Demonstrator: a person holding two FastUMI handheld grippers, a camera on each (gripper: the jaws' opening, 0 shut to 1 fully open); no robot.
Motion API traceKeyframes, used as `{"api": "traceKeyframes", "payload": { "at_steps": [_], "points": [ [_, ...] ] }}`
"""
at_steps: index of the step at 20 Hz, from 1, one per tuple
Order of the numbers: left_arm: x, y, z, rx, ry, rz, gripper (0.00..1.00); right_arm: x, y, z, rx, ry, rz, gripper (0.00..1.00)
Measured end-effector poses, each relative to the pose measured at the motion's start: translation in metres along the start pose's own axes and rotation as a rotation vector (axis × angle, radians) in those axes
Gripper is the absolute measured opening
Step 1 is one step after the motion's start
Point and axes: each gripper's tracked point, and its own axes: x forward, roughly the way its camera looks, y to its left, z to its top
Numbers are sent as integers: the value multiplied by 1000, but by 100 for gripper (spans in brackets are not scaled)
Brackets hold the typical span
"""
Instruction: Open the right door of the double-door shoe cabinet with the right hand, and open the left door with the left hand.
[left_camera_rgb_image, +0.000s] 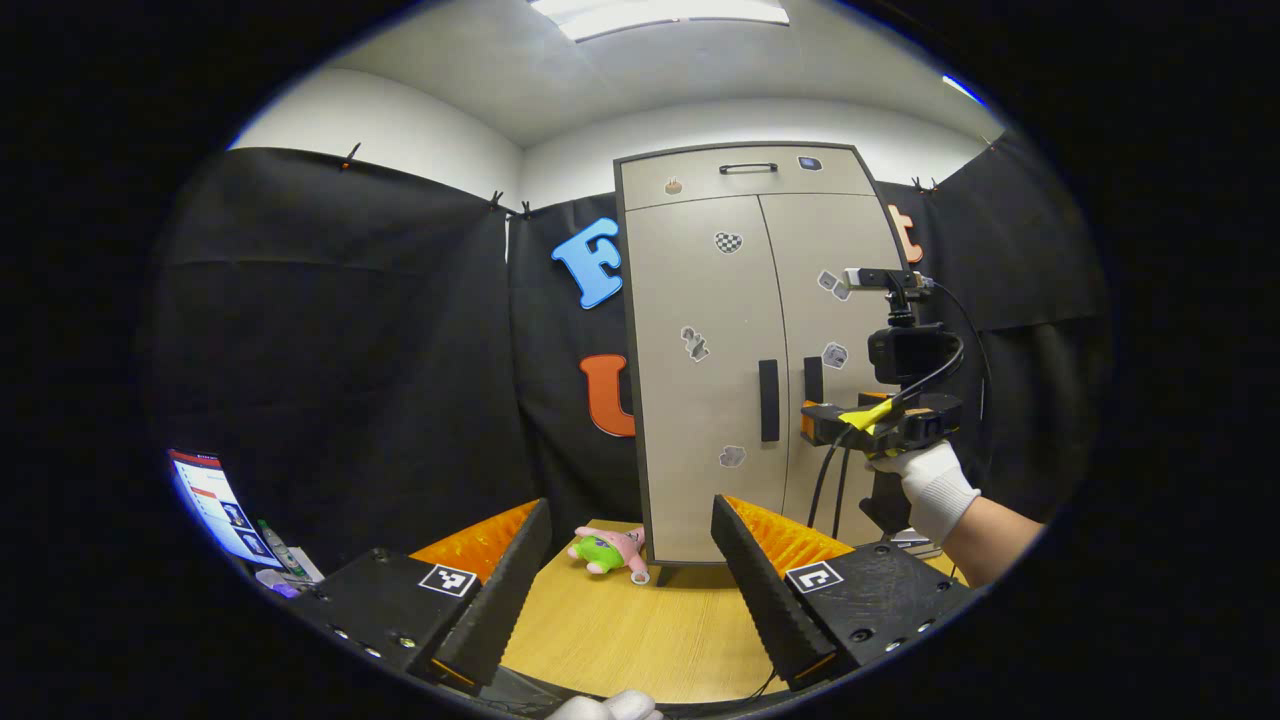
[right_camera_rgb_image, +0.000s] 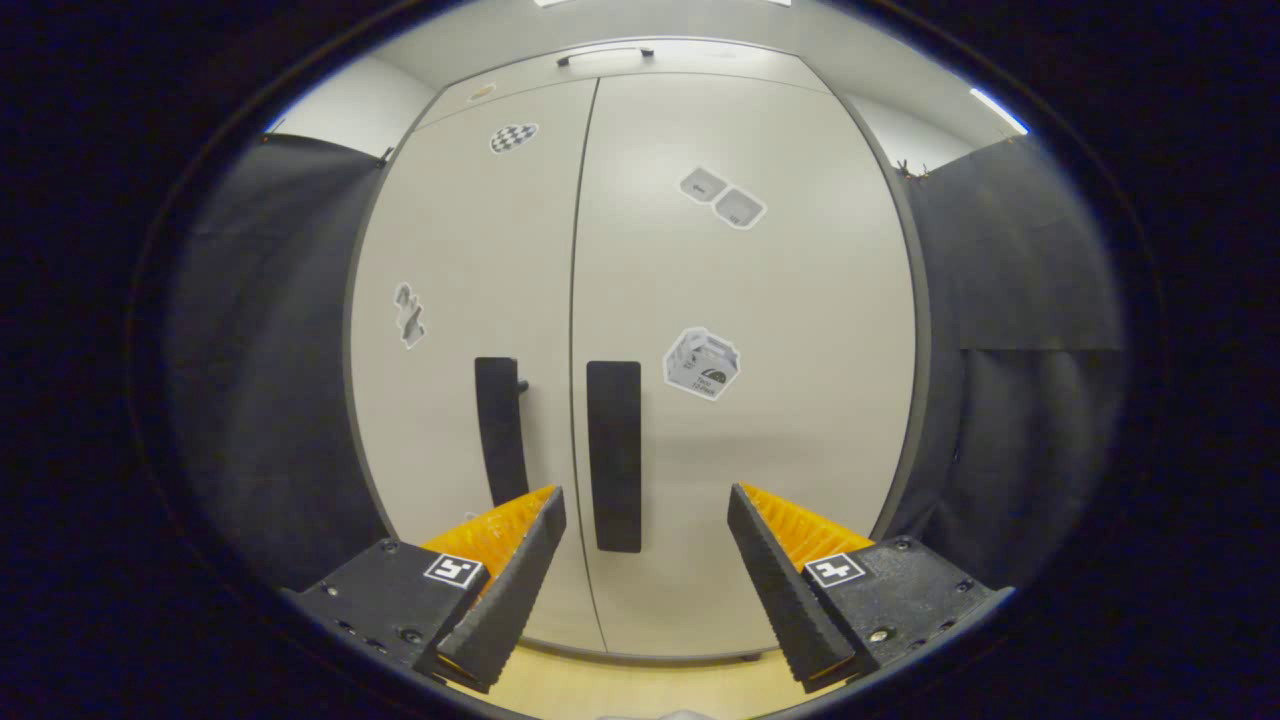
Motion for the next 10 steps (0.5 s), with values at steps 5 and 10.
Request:
{"api": "traceKeyframes", "payload": {
  "at_steps": [5,10],
  "points": [
    [2,8,-3,-15,19,56,96,39,4,-11,-3,54,-2,95],
    [1,11,-3,-25,16,85,96,48,3,-12,49,79,-35,75]
  ]
}}
